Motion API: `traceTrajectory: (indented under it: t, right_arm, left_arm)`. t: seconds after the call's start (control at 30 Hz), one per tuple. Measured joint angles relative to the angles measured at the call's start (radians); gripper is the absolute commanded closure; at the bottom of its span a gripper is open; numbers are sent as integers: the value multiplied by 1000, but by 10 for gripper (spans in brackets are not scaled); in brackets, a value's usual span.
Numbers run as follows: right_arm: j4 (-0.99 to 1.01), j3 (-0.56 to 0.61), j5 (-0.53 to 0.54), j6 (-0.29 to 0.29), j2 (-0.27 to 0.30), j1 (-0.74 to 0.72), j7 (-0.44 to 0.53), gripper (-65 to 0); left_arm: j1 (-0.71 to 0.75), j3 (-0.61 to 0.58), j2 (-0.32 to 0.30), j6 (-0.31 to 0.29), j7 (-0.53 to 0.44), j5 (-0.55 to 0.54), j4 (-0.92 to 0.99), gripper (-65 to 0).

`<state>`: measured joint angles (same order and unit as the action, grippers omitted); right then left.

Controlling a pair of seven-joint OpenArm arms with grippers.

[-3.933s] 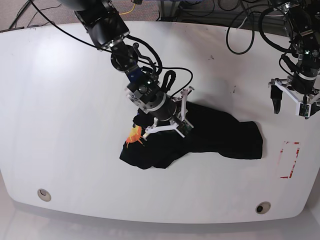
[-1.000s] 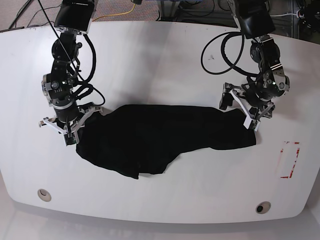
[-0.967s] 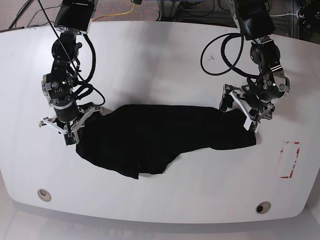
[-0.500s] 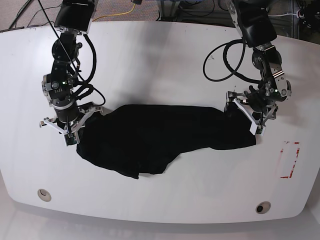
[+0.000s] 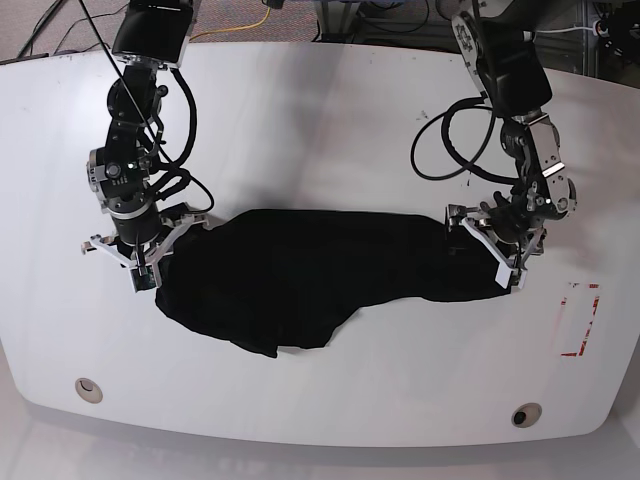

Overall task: Layout the t-shirt on the table in an organized manner, then fold the t-shirt properly
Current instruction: 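Grasp the shirt end nearest the left gripper with the left gripper, then lift the shirt with both grippers, swing it up and lay it flat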

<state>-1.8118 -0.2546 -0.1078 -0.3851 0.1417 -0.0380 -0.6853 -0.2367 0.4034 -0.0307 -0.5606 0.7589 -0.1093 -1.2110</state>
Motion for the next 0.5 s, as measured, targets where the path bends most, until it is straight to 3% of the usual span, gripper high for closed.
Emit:
traceTrajectory:
  t: [0.17, 0.5]
  right_arm:
    - [0, 0, 1, 0, 0, 0, 0, 0]
    - [0, 0, 0, 0, 0, 0, 0, 0]
  left_arm:
    - [1, -39, -3, 0, -30, 0, 11, -633]
    - [5, -81, 2, 2, -45, -4, 18, -163]
